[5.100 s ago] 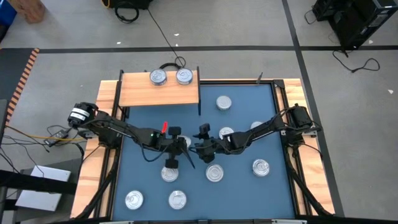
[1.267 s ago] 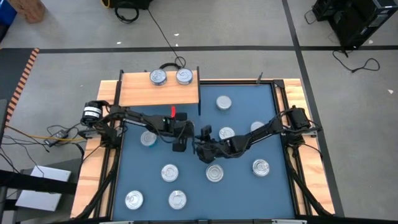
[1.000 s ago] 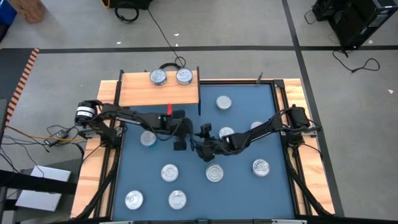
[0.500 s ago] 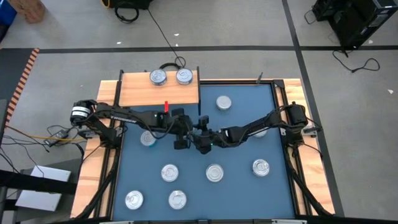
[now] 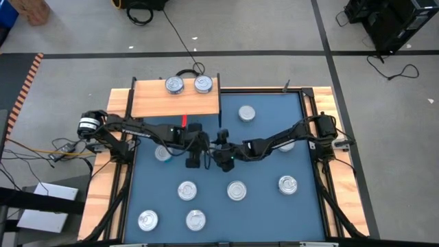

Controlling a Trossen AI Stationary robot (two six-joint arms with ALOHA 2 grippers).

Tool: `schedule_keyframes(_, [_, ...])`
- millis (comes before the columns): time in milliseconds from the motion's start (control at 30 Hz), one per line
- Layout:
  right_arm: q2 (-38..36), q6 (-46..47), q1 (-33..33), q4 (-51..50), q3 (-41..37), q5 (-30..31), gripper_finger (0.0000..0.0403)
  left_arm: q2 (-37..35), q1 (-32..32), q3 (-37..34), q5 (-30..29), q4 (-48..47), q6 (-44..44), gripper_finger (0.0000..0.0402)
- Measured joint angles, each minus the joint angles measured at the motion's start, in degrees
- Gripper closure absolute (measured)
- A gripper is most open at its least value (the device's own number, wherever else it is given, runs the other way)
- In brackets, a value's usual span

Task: Stack canned seafood by type on shelf
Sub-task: Put the green white tuna can on the shelf

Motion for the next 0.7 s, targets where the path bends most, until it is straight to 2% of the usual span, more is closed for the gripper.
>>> schedule_keyframes(100, [0.0,0.0,0.6,-0.7,0.0,0.0,0.015,0.1,-0.7,0.0,1.1,0.0,0.5,0.039])
schedule_keyframes(167, [0.0,0.0,0.9,-0.7,0.0,0.0,0.0153,0.5,-1.0,0.0,3.5,0.4,1.5,0.0376])
schedule_keyframes(267, [0.0,0.0,1.3,-0.9,0.0,0.0,0.0155,2.4,-1.9,0.0,3.8,0.6,3.5,0.035])
schedule_keyframes(500, [-0.1,0.1,1.5,-1.8,-0.1,-0.1,0.0156,7.3,-2.6,0.0,-2.5,2.1,7.5,0.0296])
schedule_keyframes(700, [-0.1,0.5,1.5,-1.7,-0.1,0.0,0.0157,8.4,-2.6,0.0,-4.0,2.2,7.5,0.0287])
